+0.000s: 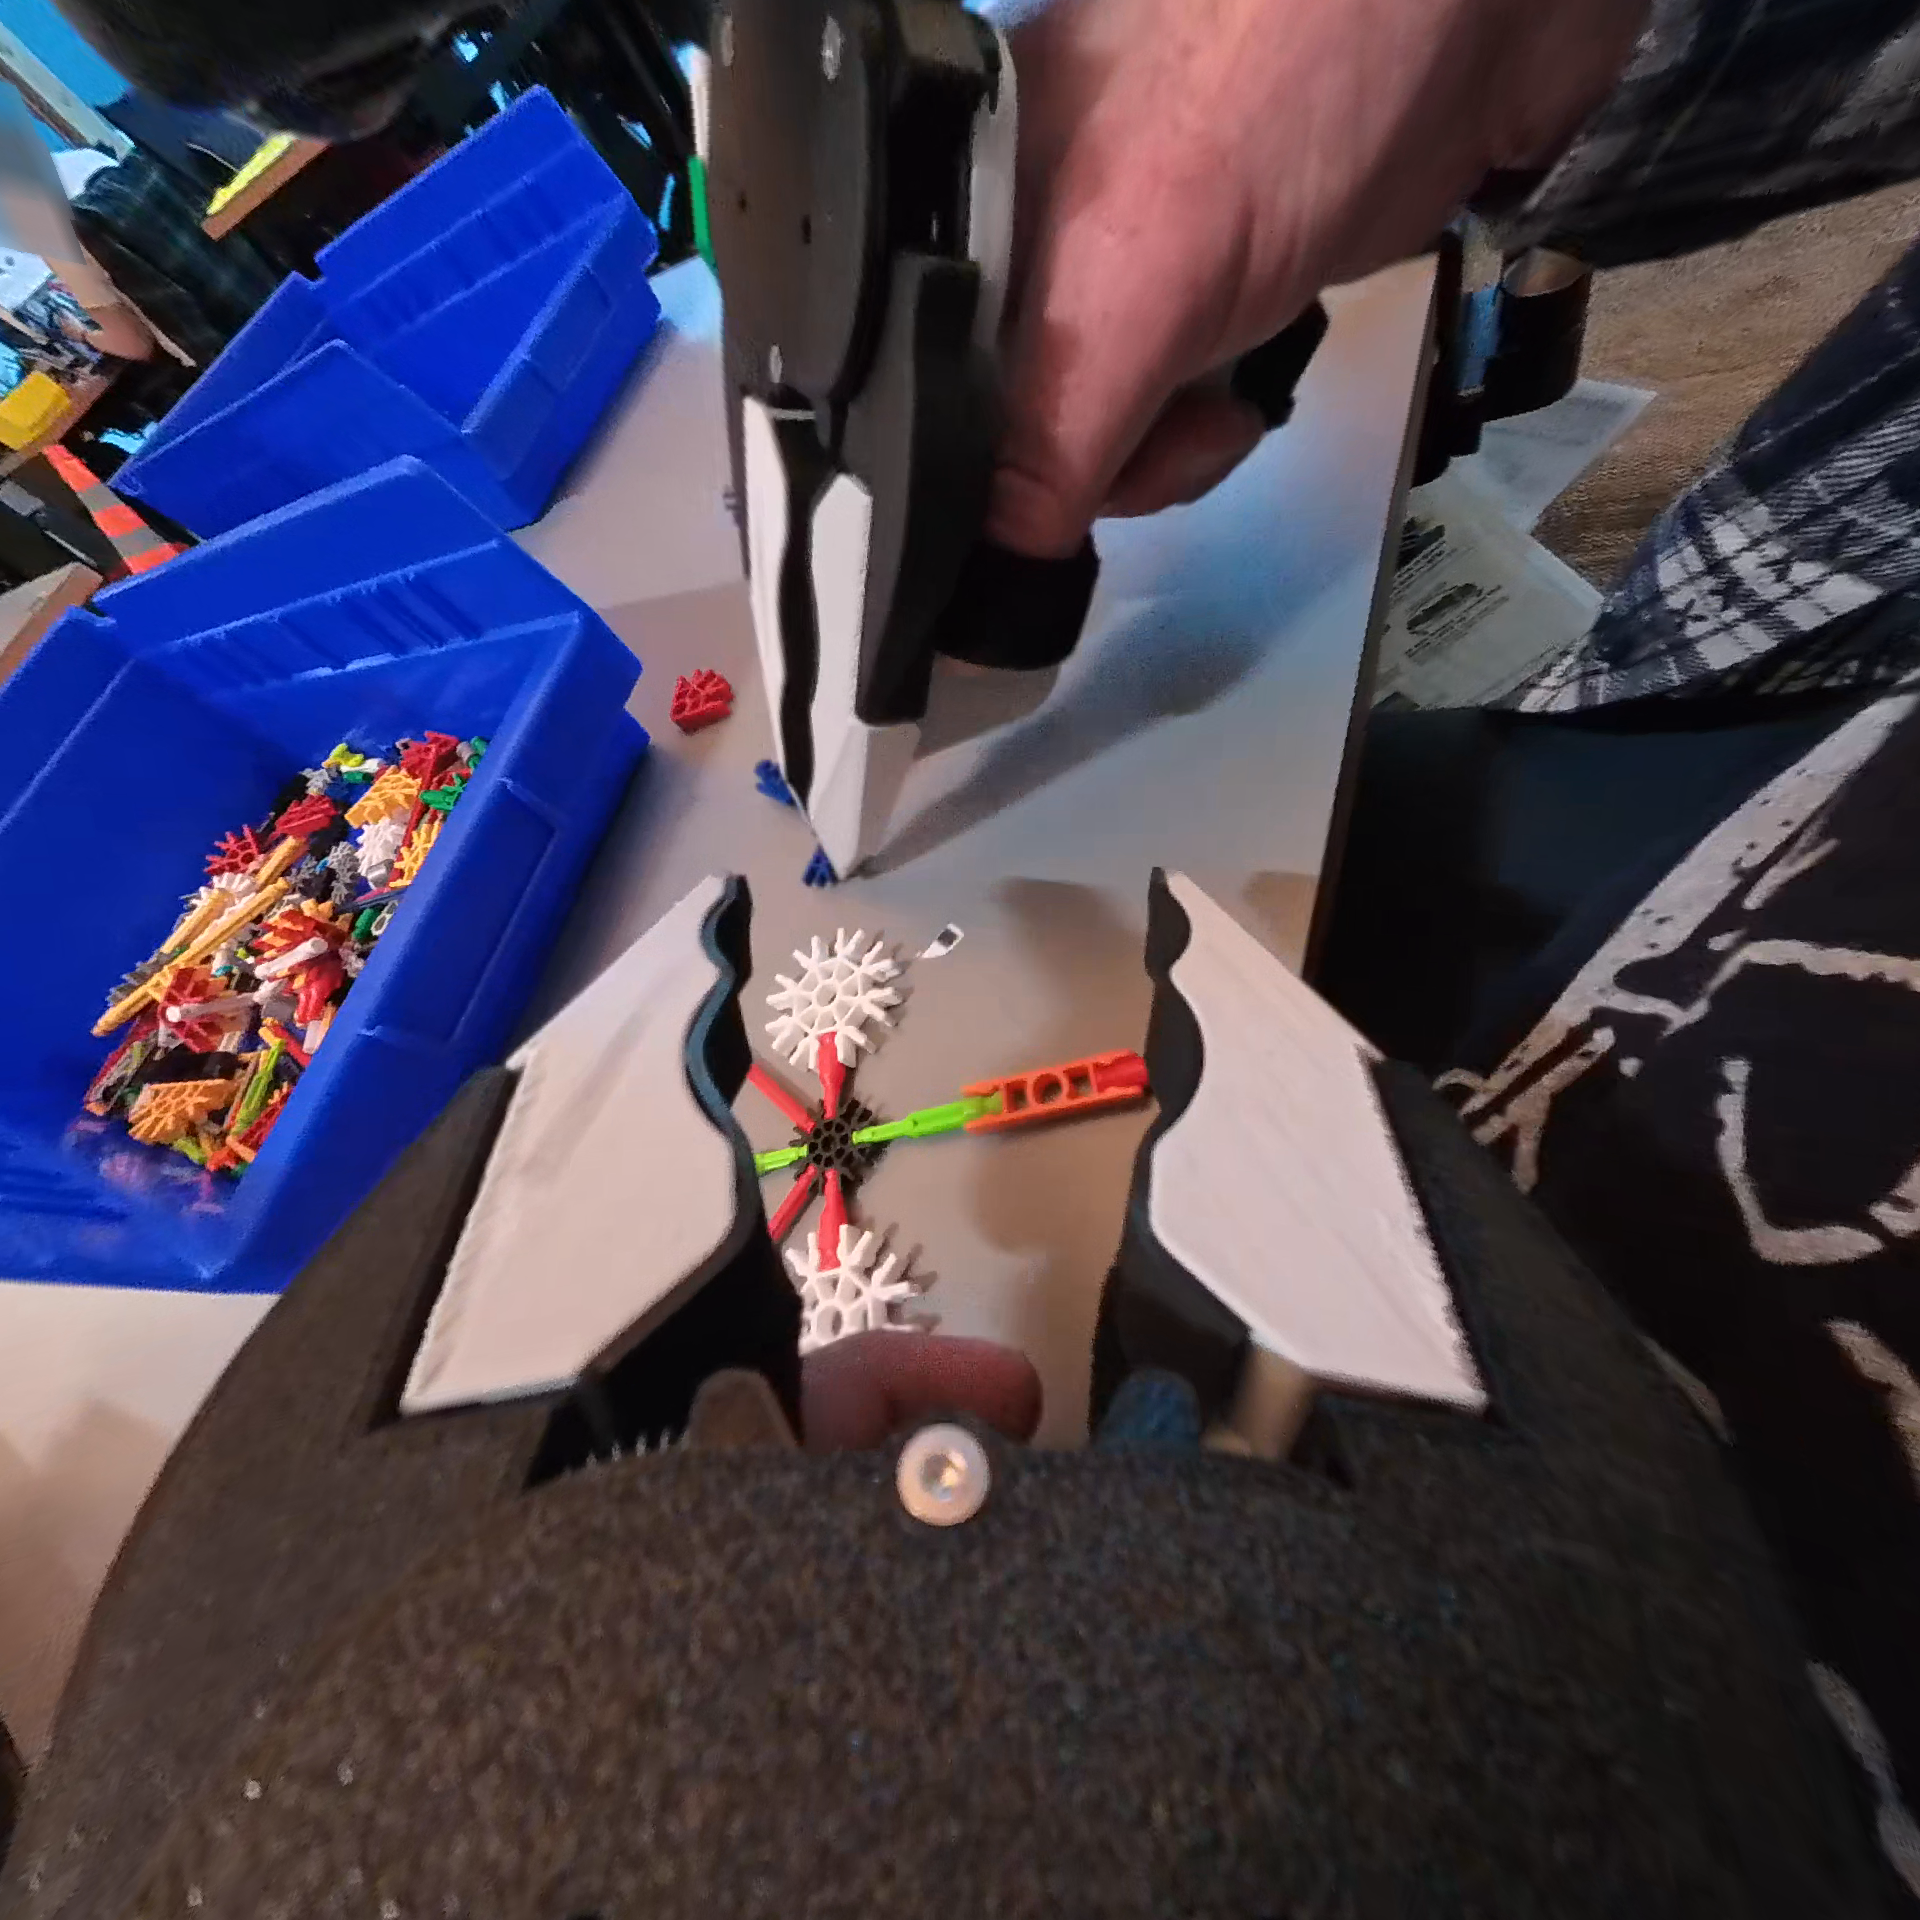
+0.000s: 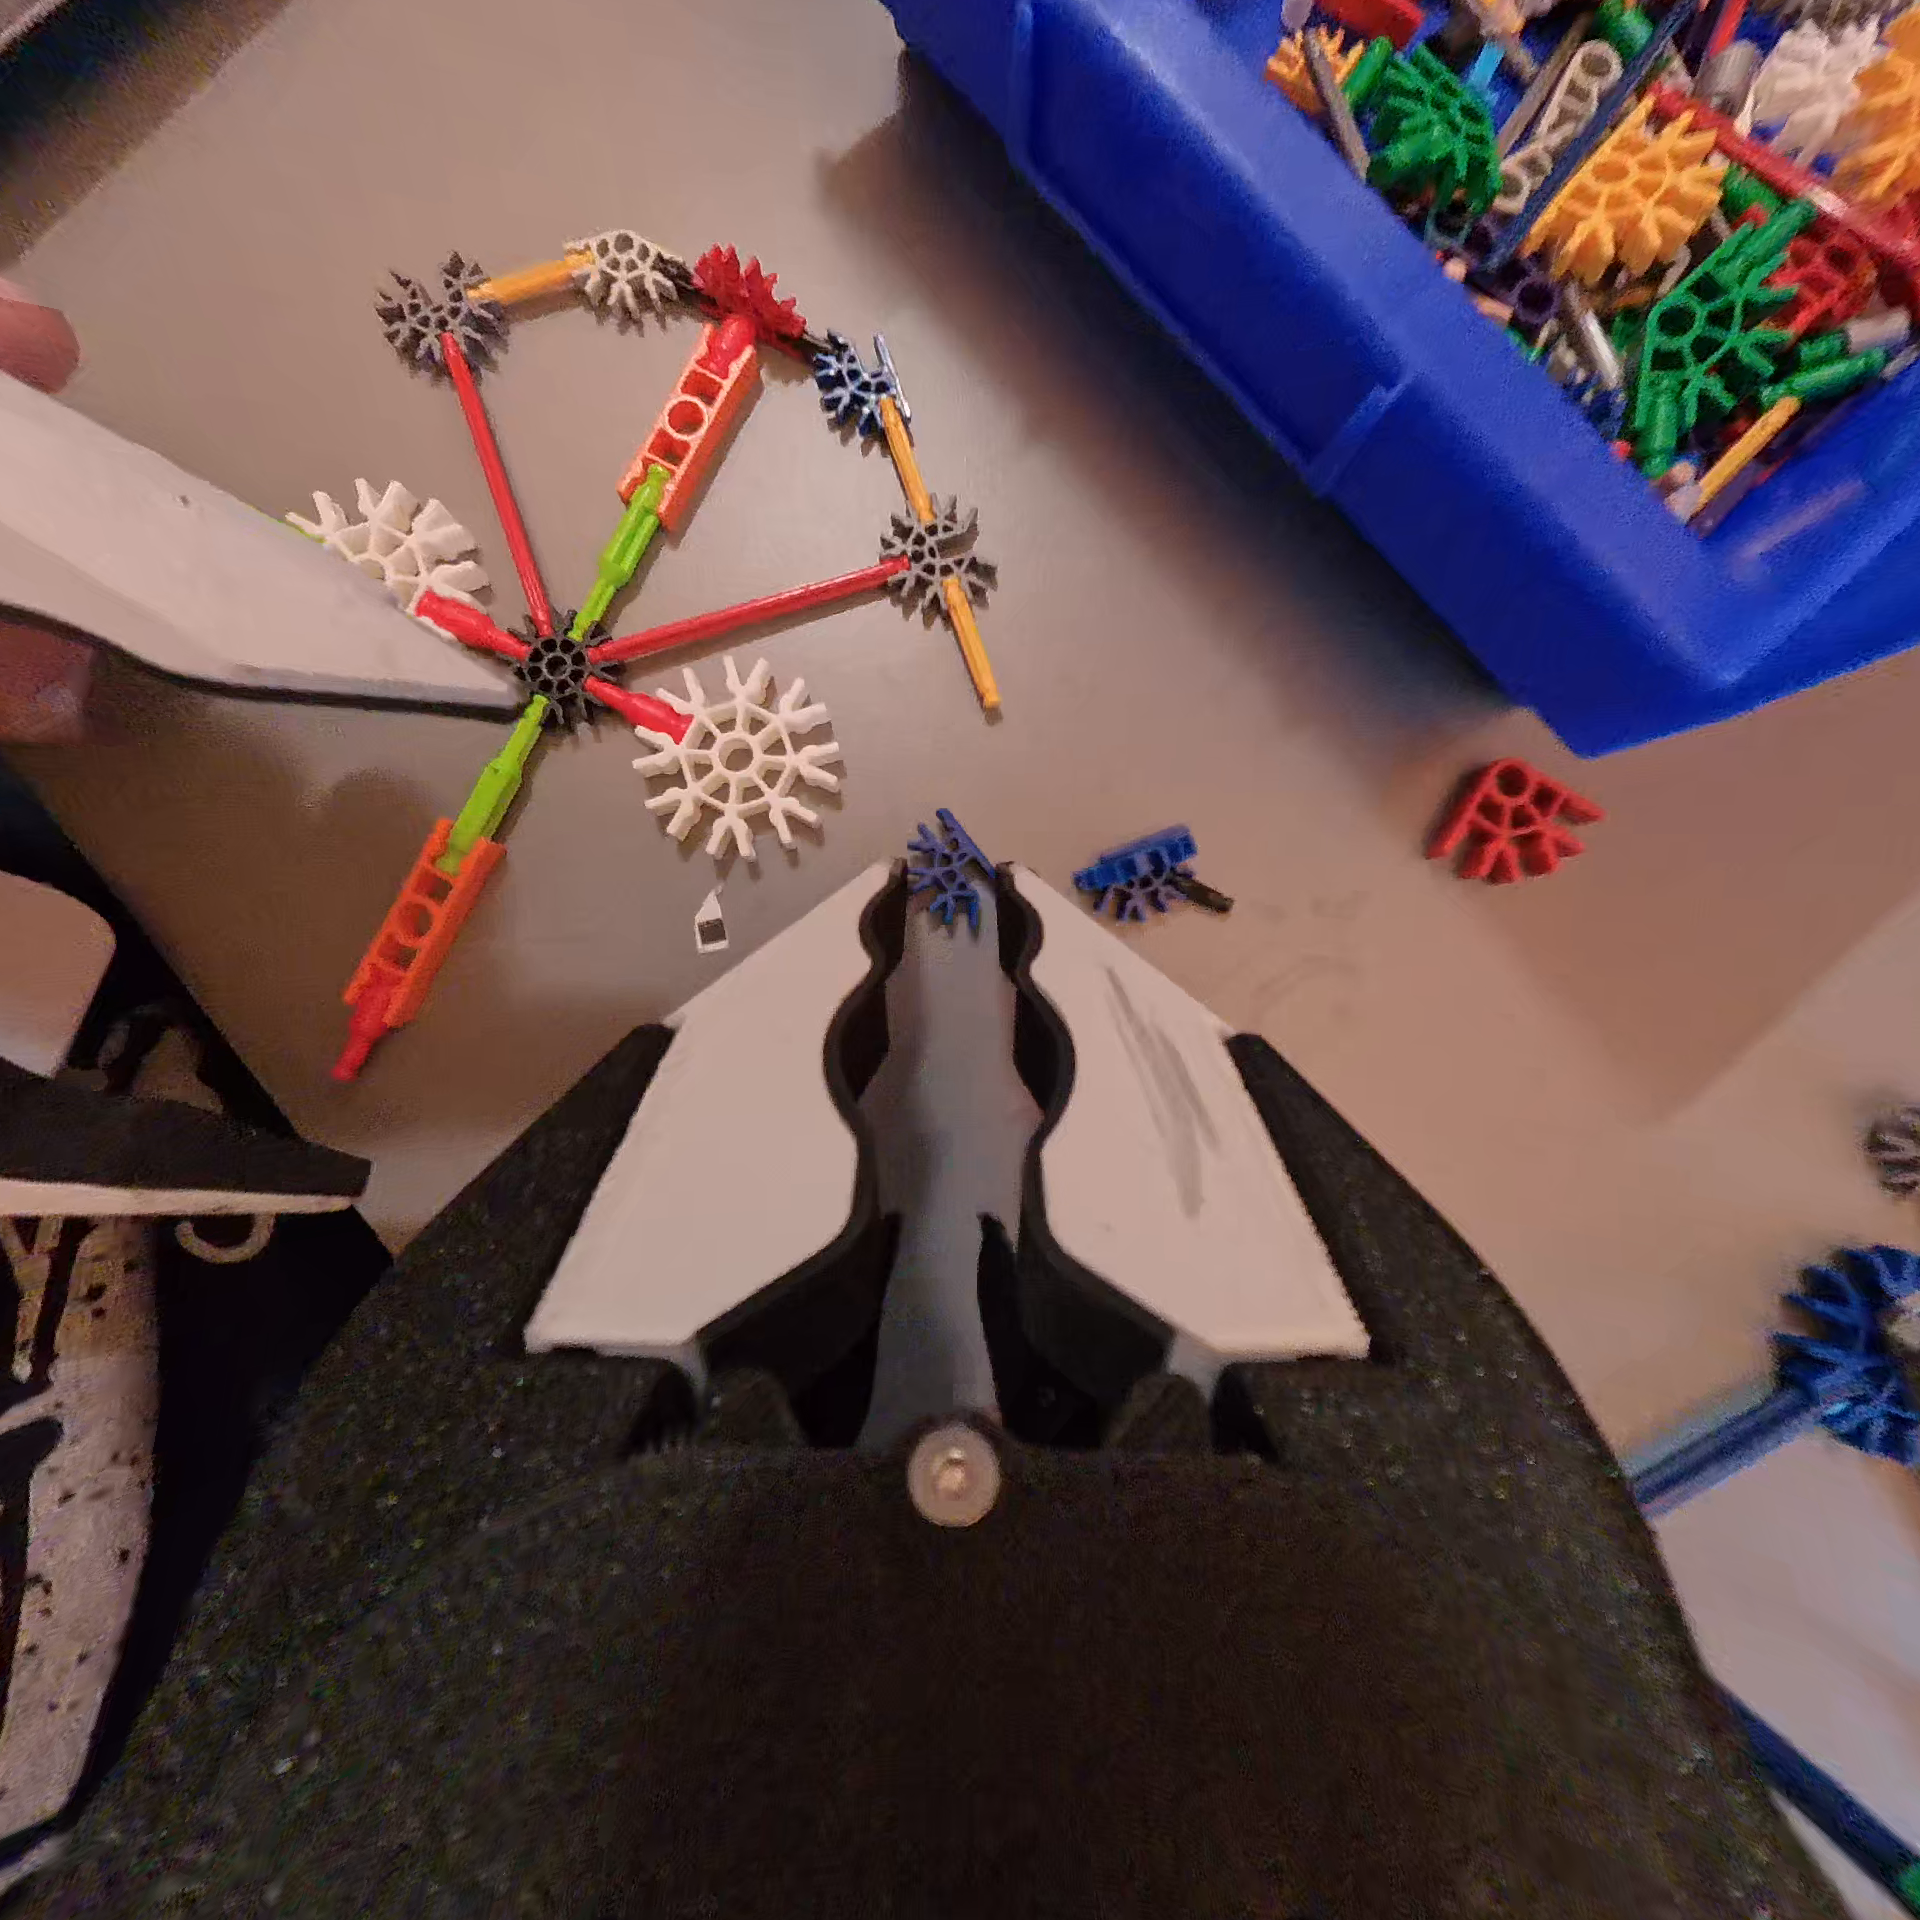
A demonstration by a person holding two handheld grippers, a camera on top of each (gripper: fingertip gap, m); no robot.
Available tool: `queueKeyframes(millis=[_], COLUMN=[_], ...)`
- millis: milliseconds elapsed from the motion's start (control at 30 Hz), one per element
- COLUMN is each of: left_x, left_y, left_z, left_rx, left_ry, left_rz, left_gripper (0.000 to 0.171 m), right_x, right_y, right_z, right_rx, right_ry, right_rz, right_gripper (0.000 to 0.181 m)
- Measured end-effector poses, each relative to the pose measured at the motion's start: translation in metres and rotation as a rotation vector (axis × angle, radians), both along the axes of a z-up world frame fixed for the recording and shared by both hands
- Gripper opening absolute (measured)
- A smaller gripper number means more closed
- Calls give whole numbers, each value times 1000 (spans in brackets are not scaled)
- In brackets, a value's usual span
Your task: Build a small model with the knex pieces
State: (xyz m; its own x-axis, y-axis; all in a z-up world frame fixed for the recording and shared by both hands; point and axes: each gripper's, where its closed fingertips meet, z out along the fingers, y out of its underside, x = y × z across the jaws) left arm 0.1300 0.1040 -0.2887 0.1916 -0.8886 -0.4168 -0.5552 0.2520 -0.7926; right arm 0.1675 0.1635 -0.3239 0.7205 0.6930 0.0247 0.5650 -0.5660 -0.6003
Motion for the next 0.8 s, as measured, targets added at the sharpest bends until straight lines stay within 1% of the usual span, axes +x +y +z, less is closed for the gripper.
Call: queueKeyframes(millis=[100, 233, 300, 400, 467, 633, 800], left_x=[-3, -6, -8, -11, -14, -16, -18], left_y=[1, 0, 0, 0, -1, -4, -4], left_z=[1, 4, 4, 5, 5, 3, 2], left_rx=[-8, -8, -2, -9, -10, -15, -24], left_ry=[1, 1, 6, 13, 20, 23, 14], left_rz=[-3, -8, -6, -4, -1, 1, 5], left_gripper=[72, 68, 68, 68, 68, 68, 68], right_x=[-1, 0, 3, 0, 0, 0, 1], right_y=[-1, -5, -4, -5, -3, -1, -2], right_z=[-1, 3, 4, 1, -1, -2, -2], right_rx=[7, 29, 55, 37, 57, 64, 46], right_ry=[14, 3, -19, -7, -21, -24, -25], right_rz=[-15, 14, 44, 84, 109, 129, 111], right_gripper=[18, 27, 27, 27, 26, 16, 16])
